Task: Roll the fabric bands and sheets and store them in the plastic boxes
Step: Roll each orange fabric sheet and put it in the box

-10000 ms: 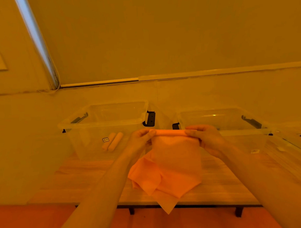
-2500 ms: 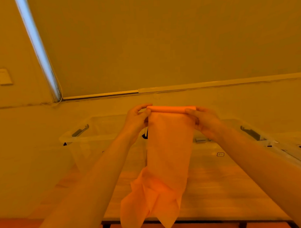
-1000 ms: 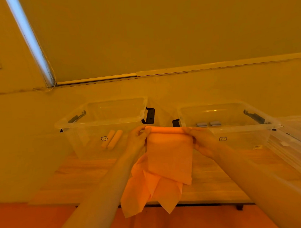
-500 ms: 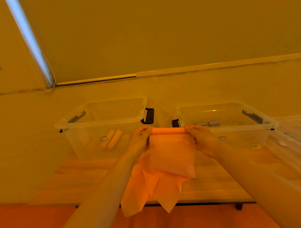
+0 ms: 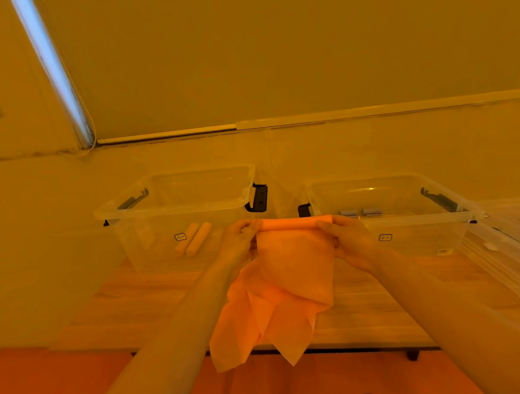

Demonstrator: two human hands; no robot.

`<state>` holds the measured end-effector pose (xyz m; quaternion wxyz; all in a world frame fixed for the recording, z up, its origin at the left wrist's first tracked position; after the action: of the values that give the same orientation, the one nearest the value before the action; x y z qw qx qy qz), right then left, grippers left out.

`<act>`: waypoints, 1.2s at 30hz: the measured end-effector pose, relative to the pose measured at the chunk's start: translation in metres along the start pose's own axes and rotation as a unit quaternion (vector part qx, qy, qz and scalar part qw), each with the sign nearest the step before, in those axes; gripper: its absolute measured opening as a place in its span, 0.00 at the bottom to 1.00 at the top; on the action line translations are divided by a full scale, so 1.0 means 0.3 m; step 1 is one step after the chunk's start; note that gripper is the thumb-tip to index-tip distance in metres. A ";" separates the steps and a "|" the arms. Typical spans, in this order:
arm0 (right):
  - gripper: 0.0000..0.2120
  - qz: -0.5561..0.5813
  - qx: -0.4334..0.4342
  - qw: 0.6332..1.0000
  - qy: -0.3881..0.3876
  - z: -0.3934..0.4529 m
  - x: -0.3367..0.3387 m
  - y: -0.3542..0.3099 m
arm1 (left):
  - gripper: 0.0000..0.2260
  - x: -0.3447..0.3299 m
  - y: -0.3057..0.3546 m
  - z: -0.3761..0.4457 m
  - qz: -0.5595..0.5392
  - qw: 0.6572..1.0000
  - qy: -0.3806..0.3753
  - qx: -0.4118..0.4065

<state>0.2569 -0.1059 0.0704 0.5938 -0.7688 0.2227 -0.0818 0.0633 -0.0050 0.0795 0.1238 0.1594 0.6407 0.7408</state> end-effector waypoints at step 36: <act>0.14 -0.026 -0.005 0.999 0.018 0.023 0.000 0.030 | 0.06 0.011 -0.027 0.005 -0.011 1.000 -0.001 0.013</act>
<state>0.2574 -0.1017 0.0601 0.5836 -0.7756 0.2140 -0.1099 0.0606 -0.0012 0.0718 0.1304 0.1551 0.6519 0.7308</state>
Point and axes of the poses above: each hand's wrist, its own z-axis towards the middle knuckle, its own x-axis out of the back of the hand, y = z × x, the point moved 2 cm from there along z, towards the middle knuckle, and after that the axes turned 10 degrees about -x, right-handed, at the moved point
